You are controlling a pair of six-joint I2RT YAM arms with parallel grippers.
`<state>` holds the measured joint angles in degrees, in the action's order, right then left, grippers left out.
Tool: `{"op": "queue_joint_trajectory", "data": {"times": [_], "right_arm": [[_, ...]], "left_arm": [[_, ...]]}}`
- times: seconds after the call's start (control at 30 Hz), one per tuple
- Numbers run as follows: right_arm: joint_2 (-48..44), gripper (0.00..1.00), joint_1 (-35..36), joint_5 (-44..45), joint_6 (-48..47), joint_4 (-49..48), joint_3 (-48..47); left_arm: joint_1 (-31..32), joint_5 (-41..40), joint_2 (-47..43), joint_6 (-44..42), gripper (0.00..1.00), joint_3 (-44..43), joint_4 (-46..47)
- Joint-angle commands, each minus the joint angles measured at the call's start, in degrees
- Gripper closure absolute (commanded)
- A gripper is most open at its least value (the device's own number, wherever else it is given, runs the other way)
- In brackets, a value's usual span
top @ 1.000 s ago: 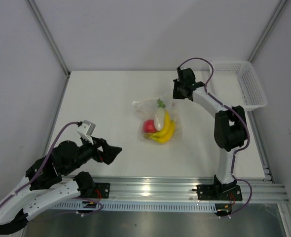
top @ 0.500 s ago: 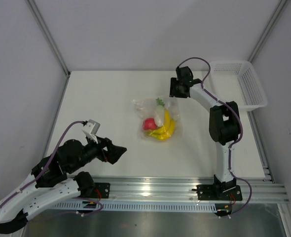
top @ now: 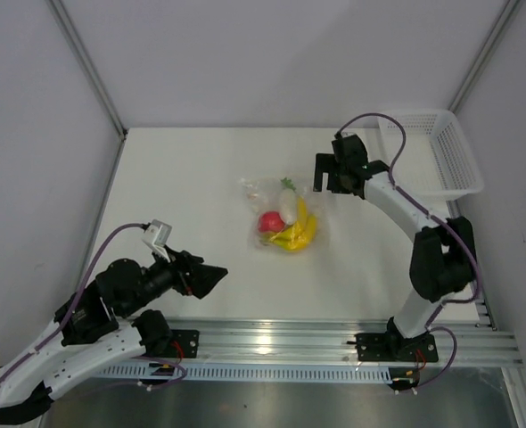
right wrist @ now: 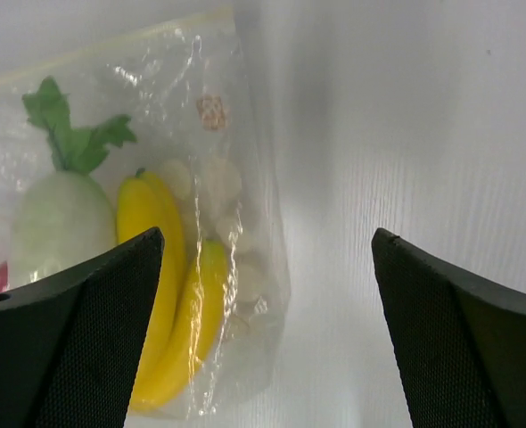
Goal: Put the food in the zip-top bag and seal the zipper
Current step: Place the zipper food storage bag at the center of the board, then reset both arms
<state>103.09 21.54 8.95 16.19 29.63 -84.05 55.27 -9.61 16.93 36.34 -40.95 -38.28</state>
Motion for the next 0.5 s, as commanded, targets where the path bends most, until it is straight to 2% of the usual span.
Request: {"op": "queue_joint_trajectory", "data": {"times": [0.0,0.13,0.33,0.47], "right_arm": [[-11.04,0.00,2.45,2.74,3.48,-1.94,11.75],[-25.87,0.01,6.75,5.02,8.33,-2.73,24.09],[-40.14,0.01,16.33,13.36,19.11,4.20,34.19],[-49.46,0.01,21.95,13.73,26.96,6.84,40.08]], "left_arm": [[0.19,0.73,-1.71,1.63,0.00,1.66,2.85],[0.19,0.29,-3.57,0.84,0.01,6.39,10.67],[0.11,0.38,-4.45,-0.22,0.01,12.81,19.91],[-0.24,0.99,-4.36,0.22,0.00,16.15,24.04]]}}
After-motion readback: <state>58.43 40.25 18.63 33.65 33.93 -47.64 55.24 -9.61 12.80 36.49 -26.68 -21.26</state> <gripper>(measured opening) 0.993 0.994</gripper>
